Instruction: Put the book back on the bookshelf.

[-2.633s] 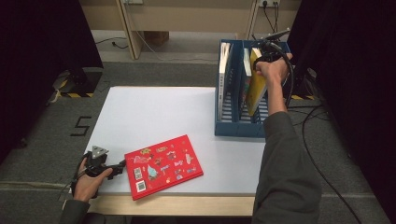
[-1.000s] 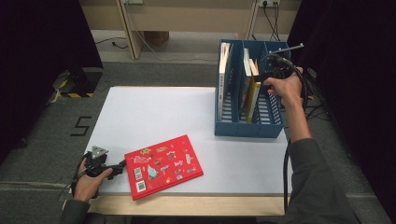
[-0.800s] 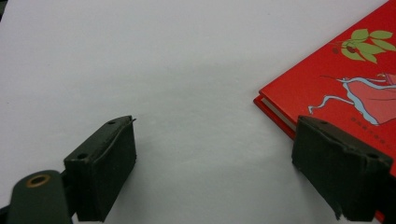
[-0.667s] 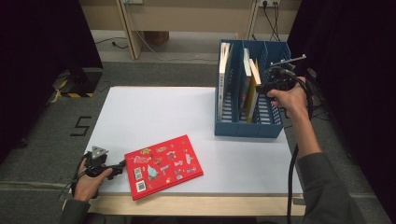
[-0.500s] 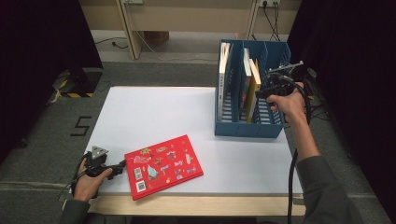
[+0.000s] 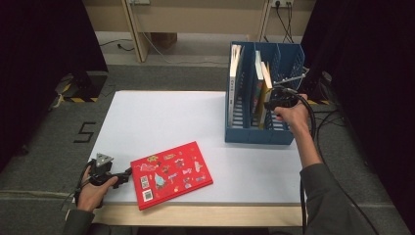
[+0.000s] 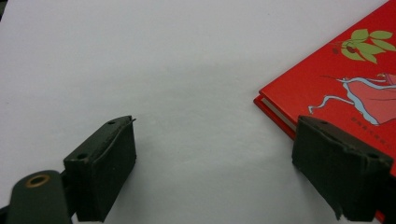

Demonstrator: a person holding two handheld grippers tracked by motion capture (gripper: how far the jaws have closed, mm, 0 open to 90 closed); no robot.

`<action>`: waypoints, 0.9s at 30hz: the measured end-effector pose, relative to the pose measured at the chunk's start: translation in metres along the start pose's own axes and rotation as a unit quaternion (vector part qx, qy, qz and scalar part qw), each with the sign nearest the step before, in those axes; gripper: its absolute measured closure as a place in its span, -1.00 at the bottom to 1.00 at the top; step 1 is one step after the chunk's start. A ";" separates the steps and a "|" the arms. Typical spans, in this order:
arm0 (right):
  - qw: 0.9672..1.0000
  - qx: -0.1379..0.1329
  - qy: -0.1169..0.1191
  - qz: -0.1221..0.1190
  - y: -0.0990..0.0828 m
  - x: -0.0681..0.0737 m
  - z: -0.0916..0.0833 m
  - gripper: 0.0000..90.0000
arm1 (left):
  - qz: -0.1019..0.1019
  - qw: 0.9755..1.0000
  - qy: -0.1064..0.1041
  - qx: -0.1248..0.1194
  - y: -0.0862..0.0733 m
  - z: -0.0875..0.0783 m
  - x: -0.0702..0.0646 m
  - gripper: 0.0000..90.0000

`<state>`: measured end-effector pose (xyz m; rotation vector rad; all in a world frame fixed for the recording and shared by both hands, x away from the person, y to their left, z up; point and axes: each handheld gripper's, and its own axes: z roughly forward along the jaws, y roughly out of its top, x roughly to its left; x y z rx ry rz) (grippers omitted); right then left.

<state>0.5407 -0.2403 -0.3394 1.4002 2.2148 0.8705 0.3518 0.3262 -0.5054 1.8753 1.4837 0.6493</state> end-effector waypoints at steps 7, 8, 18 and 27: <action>1.000 -0.016 0.002 0.007 0.008 0.003 0.015 0.63 | 0.001 1.000 0.000 0.001 0.000 0.000 0.000 -0.72; 1.000 -0.017 0.001 0.007 0.010 0.003 0.017 0.63 | 0.001 1.000 0.001 0.001 0.000 0.000 0.000 -0.72; 1.000 -0.019 -0.007 0.020 0.022 -0.006 0.028 0.62 | 0.001 1.000 0.000 0.001 0.000 0.000 0.000 -0.72; 1.000 -0.021 -0.002 0.022 0.025 -0.007 0.032 0.58 | 0.001 1.000 0.000 0.001 0.000 0.000 0.000 -0.72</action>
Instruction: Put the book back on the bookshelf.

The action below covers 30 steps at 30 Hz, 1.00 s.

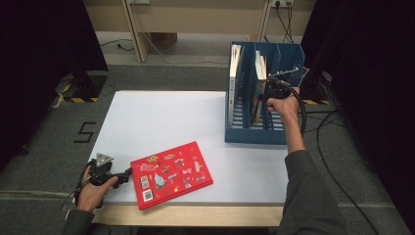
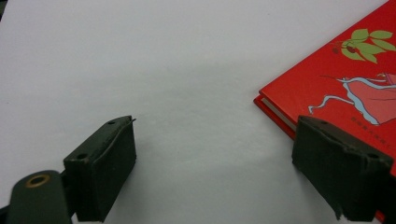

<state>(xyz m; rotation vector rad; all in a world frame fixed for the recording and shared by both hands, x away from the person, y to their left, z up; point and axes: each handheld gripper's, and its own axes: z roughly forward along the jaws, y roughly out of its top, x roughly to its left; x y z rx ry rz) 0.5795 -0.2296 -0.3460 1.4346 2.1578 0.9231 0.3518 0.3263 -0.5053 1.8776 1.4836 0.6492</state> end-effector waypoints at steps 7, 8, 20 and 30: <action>1.000 0.006 -0.006 0.010 -0.010 0.001 -0.013 0.28 | -0.002 1.000 0.000 -0.001 0.000 0.000 0.000 -0.72; 1.000 0.004 -0.004 0.012 -0.013 0.001 -0.016 0.23 | -0.002 1.000 0.000 -0.001 0.000 0.000 0.000 -0.72; 0.999 -0.014 0.028 0.032 -0.053 0.008 -0.049 0.05 | -0.001 1.000 0.000 0.000 0.000 0.000 0.000 -0.72; 0.997 -0.036 0.056 0.026 -0.082 0.023 -0.057 -0.02 | 0.000 1.000 0.000 0.002 0.000 0.000 0.000 -0.72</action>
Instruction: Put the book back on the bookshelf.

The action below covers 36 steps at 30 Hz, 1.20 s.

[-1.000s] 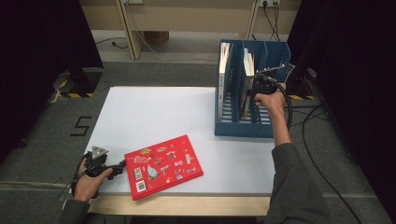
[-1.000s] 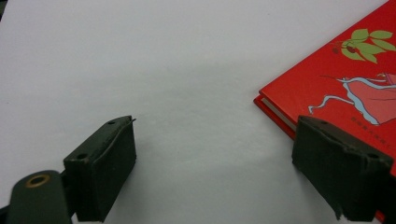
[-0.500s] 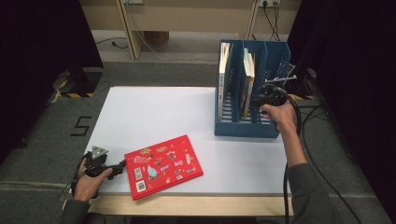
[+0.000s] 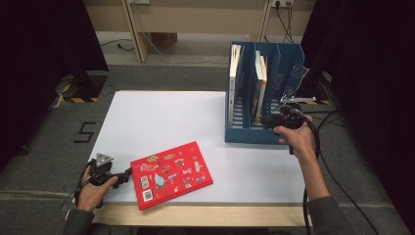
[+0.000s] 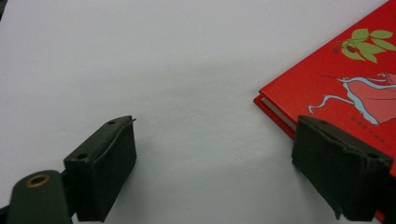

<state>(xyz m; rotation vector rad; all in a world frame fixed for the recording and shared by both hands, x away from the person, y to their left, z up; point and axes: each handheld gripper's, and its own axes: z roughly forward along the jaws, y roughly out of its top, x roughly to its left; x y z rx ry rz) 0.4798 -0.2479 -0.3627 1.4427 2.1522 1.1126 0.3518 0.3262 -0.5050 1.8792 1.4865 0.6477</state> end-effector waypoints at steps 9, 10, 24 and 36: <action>1.000 -0.004 0.023 -0.002 -0.016 0.014 0.006 -0.08 | 0.000 1.000 0.001 0.000 0.000 0.000 0.000 -0.72; 1.000 -0.004 0.024 -0.003 -0.018 0.015 0.007 -0.09 | 0.000 1.000 0.001 0.000 0.000 0.000 0.000 -0.72; 0.998 -0.005 0.070 -0.007 -0.039 0.041 0.021 -0.18 | 0.001 1.000 0.000 0.001 0.000 0.000 0.000 -0.72; 0.995 0.027 0.091 -0.022 -0.049 0.065 0.043 -0.22 | 0.001 1.000 -0.001 0.001 0.000 0.000 0.000 -0.71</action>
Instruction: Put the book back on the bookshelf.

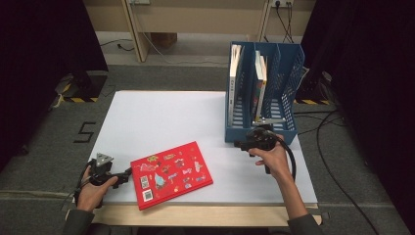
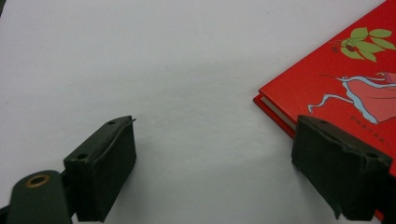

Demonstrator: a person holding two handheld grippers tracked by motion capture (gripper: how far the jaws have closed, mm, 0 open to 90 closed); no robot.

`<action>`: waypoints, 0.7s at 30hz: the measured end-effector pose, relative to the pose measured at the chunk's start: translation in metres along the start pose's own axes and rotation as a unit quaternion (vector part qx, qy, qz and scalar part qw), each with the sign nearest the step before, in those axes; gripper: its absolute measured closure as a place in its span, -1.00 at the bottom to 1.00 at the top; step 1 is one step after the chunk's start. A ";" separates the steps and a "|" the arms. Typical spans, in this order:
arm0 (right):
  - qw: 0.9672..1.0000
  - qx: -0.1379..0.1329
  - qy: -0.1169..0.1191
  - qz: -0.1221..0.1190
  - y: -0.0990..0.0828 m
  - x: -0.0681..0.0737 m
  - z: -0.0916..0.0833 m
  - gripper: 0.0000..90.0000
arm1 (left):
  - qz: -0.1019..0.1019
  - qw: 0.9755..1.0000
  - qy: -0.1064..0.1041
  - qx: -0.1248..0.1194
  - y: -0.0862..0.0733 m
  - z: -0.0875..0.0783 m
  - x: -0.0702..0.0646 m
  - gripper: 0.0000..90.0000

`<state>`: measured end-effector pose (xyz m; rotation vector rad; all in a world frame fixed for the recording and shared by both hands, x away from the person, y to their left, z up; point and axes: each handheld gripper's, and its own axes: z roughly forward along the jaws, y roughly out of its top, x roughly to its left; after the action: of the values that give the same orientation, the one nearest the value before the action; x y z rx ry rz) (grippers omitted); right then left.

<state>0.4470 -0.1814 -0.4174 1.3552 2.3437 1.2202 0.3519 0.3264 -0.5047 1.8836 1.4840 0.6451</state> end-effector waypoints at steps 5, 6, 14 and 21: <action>1.000 0.011 0.009 -0.002 -0.003 0.007 0.008 -0.27 | 0.002 1.000 0.003 0.001 0.000 -0.001 -0.001 -0.69; 1.000 0.012 0.010 -0.002 -0.003 0.008 0.009 -0.28 | 0.004 1.000 0.004 0.000 0.000 -0.001 -0.001 -0.69; 0.999 0.027 0.027 -0.007 -0.009 0.018 0.023 -0.32 | 0.015 1.000 0.010 0.003 0.001 -0.003 -0.002 -0.69; 0.998 0.039 0.036 -0.016 -0.013 0.026 0.034 -0.34 | 0.019 1.000 0.017 0.006 0.001 -0.005 -0.003 -0.68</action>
<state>0.4404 -0.1450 -0.4424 1.3124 2.4766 1.1983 0.3486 0.3245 -0.5009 1.9236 1.4797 0.6914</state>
